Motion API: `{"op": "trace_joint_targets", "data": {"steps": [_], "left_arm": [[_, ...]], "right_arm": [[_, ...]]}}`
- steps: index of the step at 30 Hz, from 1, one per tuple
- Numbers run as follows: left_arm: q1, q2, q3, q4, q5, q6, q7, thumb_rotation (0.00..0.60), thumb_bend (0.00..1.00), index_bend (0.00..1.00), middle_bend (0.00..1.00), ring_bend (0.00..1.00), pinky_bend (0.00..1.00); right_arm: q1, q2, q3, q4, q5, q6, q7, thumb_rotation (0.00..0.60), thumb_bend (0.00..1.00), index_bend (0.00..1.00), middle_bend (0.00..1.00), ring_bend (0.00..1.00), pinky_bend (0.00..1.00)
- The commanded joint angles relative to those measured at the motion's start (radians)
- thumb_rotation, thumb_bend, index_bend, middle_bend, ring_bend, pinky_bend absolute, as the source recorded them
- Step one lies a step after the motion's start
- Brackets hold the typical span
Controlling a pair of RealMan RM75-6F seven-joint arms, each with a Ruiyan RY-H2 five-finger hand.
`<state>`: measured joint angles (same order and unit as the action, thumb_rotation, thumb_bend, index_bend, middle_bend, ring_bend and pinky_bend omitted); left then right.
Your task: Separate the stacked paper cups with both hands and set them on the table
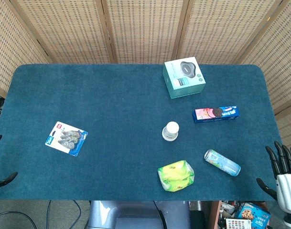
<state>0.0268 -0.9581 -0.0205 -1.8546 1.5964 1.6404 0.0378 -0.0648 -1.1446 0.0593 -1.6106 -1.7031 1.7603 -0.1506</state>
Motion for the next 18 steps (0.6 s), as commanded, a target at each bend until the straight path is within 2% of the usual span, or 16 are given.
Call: {"op": "trace_joint_targets", "data": {"steps": [1,11,14,18], "left_arm": [[0.0,0.0,0.0,0.0,0.0,-0.001,0.0,0.6,0.1,0.0,0.0,0.0,0.0],[0.002,-0.001,-0.003,0.006,-0.003,0.004,0.003,0.6,0.1,0.0,0.0,0.0,0.0],[-0.005,-0.005,-0.012,0.012,-0.021,-0.006,0.007,0.6,0.1,0.0,0.0,0.0,0.0],[-0.018,-0.016,-0.029,0.015,-0.059,-0.026,0.025,0.6,0.1,0.0,0.0,0.0,0.0]], "right_arm": [[0.0,0.0,0.0,-0.001,0.001,-0.002,0.0,0.6,0.04,0.0,0.0,0.0,0.0],[0.03,0.003,0.014,-0.007,0.021,-0.049,0.008,0.6,0.04,0.0,0.0,0.0,0.0],[0.087,0.022,0.029,-0.029,0.022,-0.134,-0.011,0.6,0.04,0.03,0.04,0.0,0.0],[0.218,0.08,0.064,-0.122,0.04,-0.33,-0.007,0.6,0.04,0.09,0.09,0.0,0.0]]}}
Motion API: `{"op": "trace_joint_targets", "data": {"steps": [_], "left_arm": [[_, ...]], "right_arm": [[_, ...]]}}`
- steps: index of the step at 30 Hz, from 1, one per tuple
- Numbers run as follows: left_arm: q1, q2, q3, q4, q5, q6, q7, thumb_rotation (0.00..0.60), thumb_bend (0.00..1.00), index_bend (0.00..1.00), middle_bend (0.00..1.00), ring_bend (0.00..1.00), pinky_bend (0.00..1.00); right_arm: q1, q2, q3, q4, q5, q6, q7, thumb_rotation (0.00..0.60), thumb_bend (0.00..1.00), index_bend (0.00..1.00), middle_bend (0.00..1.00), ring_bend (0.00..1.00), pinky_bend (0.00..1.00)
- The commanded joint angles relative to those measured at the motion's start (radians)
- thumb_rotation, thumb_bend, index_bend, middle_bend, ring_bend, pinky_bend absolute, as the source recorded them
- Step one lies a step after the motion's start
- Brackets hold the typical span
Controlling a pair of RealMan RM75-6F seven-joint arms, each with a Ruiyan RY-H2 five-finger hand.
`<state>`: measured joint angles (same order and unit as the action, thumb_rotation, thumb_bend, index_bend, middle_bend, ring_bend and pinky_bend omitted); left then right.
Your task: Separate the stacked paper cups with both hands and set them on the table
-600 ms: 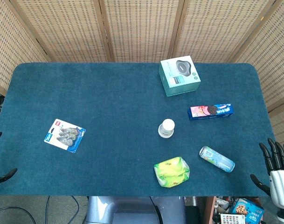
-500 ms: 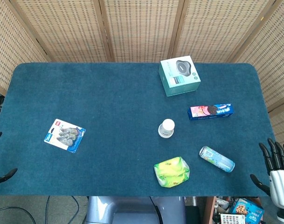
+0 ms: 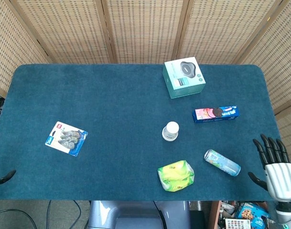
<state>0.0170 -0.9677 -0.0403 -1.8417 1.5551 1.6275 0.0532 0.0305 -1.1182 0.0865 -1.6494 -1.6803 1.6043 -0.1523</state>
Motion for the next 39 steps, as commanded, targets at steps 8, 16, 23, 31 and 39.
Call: {"op": "trace_joint_targets", "data": {"steps": [8,16,23,31,39], "left_arm": [[-0.028,-0.023,-0.03,0.003,-0.078,-0.048,0.048,0.6,0.1,0.0,0.0,0.0,0.0],[-0.054,-0.042,-0.052,0.013,-0.157,-0.1,0.09,0.6,0.1,0.0,0.0,0.0,0.0],[-0.067,-0.052,-0.068,0.023,-0.209,-0.123,0.105,0.6,0.1,0.0,0.0,0.0,0.0],[-0.077,-0.057,-0.079,0.033,-0.245,-0.14,0.109,0.6,0.1,0.0,0.0,0.0,0.0],[-0.082,-0.059,-0.082,0.043,-0.264,-0.148,0.11,0.6,0.1,0.0,0.0,0.0,0.0]], "right_arm": [[0.379,0.002,0.13,-0.139,0.192,-0.554,-0.06,0.6,0.04,0.13,0.15,0.01,0.04],[0.575,-0.162,0.202,0.0,0.391,-0.762,-0.114,0.6,0.05,0.16,0.21,0.09,0.17],[0.67,-0.256,0.232,0.105,0.533,-0.821,-0.153,0.6,0.23,0.2,0.26,0.15,0.26],[0.742,-0.328,0.22,0.174,0.623,-0.857,-0.194,0.6,0.31,0.25,0.32,0.2,0.33],[0.797,-0.39,0.196,0.24,0.681,-0.86,-0.213,0.6,0.35,0.32,0.39,0.27,0.41]]}}
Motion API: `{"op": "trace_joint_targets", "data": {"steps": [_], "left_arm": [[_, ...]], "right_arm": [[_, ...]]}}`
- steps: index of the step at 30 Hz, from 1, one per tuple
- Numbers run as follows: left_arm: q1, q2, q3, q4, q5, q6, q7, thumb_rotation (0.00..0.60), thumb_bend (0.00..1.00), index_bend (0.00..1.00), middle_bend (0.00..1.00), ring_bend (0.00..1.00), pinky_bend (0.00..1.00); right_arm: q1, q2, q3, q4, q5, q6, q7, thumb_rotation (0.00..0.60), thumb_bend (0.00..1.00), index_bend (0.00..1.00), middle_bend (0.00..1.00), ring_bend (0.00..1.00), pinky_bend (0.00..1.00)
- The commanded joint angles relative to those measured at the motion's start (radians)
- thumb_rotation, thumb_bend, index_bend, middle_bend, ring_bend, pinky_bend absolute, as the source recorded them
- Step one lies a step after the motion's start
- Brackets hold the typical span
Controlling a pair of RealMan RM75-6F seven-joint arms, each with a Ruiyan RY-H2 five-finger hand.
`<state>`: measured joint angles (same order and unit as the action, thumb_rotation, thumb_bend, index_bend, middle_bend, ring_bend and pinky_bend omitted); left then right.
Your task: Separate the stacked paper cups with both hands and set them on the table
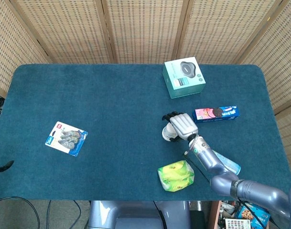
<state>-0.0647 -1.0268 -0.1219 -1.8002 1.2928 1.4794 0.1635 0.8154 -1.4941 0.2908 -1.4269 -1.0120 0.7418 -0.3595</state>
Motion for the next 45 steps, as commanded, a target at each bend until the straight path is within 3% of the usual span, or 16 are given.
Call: {"op": "trace_joint_targets", "data": {"steps": [1,11,20,23,29,31,37,45], "left_arm": [[-0.001,0.0,-0.001,0.003,-0.004,0.0,-0.001,0.6,0.1,0.0,0.0,0.0,0.0],[-0.004,-0.003,0.0,0.008,-0.013,-0.003,0.004,0.6,0.1,0.0,0.0,0.0,0.0],[-0.035,-0.02,-0.009,0.035,0.029,-0.006,0.02,0.6,0.1,0.0,0.0,0.0,0.0],[-0.082,-0.05,-0.024,0.095,0.112,-0.005,0.011,0.6,0.1,0.0,0.0,0.0,0.0],[-0.155,-0.082,-0.049,0.154,0.184,-0.032,-0.003,0.6,0.1,0.0,0.0,0.0,0.0],[-0.23,-0.123,-0.073,0.199,0.249,-0.062,-0.002,0.6,0.1,0.0,0.0,0.0,0.0],[-0.33,-0.203,-0.093,0.263,0.31,-0.101,-0.005,0.6,0.1,0.0,0.0,0.0,0.0],[-0.423,-0.283,-0.111,0.283,0.314,-0.163,0.046,0.6,0.1,0.0,0.0,0.0,0.0]], "right_arm": [[0.017,-0.019,-0.012,0.025,0.019,0.004,-0.006,0.6,0.35,0.33,0.41,0.29,0.43],[0.031,-0.035,-0.035,0.056,0.017,0.029,0.022,0.6,0.43,0.5,0.55,0.43,0.64],[-0.012,0.071,0.014,-0.073,-0.074,0.081,0.219,0.6,0.47,0.51,0.57,0.44,0.64],[-0.028,0.131,0.075,-0.148,-0.009,0.053,0.346,0.6,0.48,0.52,0.57,0.45,0.64],[-0.028,0.165,0.111,-0.184,0.083,-0.019,0.463,0.6,0.48,0.52,0.57,0.45,0.64],[-0.009,0.147,0.123,-0.174,0.169,-0.088,0.531,0.6,0.48,0.52,0.57,0.45,0.64],[0.033,0.098,0.156,-0.153,0.294,-0.193,0.653,0.6,0.49,0.52,0.57,0.45,0.64],[0.067,0.044,0.197,-0.128,0.384,-0.23,0.757,0.6,0.5,0.52,0.57,0.45,0.64]]}}
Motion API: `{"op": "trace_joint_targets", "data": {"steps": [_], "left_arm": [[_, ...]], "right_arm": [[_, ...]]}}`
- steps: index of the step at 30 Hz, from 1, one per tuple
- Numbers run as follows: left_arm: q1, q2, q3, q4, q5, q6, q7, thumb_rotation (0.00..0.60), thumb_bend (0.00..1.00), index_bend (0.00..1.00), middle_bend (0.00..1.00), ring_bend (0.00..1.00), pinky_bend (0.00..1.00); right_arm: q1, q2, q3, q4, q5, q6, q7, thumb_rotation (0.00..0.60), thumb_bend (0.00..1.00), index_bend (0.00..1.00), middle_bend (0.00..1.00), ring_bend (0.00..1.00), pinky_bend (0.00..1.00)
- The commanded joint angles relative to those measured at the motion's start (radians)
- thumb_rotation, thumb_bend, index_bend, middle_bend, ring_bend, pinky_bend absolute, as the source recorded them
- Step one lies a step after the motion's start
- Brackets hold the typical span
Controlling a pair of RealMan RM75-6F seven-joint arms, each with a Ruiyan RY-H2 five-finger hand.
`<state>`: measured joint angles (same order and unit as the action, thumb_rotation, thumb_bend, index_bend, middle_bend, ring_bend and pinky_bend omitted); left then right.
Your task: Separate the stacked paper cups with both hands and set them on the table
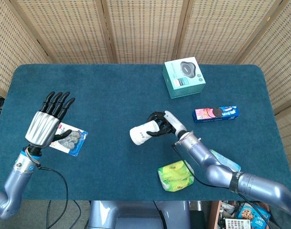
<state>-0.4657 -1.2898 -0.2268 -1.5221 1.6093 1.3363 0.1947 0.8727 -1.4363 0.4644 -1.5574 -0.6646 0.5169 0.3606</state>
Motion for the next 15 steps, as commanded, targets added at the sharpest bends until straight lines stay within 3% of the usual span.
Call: {"op": "trace_joint_targets", "data": {"steps": [1,5,15], "left_arm": [[-0.031,-0.028,-0.007,0.007,-0.004,-0.028,0.02,0.6,0.1,0.0,0.0,0.0,0.0],[-0.075,-0.079,-0.012,0.031,-0.004,-0.054,0.036,0.6,0.1,0.01,0.0,0.0,0.0],[-0.196,-0.264,-0.015,0.213,0.083,-0.025,-0.038,0.6,0.1,0.23,0.0,0.0,0.0]], "right_arm": [[0.012,-0.015,0.031,0.001,0.052,-0.008,0.05,0.6,0.5,0.52,0.57,0.45,0.64],[0.023,-0.011,0.062,-0.011,0.132,-0.006,0.105,0.6,0.5,0.52,0.57,0.45,0.64],[0.02,0.023,0.074,-0.084,0.233,0.067,0.134,0.6,0.5,0.52,0.57,0.45,0.64]]}}
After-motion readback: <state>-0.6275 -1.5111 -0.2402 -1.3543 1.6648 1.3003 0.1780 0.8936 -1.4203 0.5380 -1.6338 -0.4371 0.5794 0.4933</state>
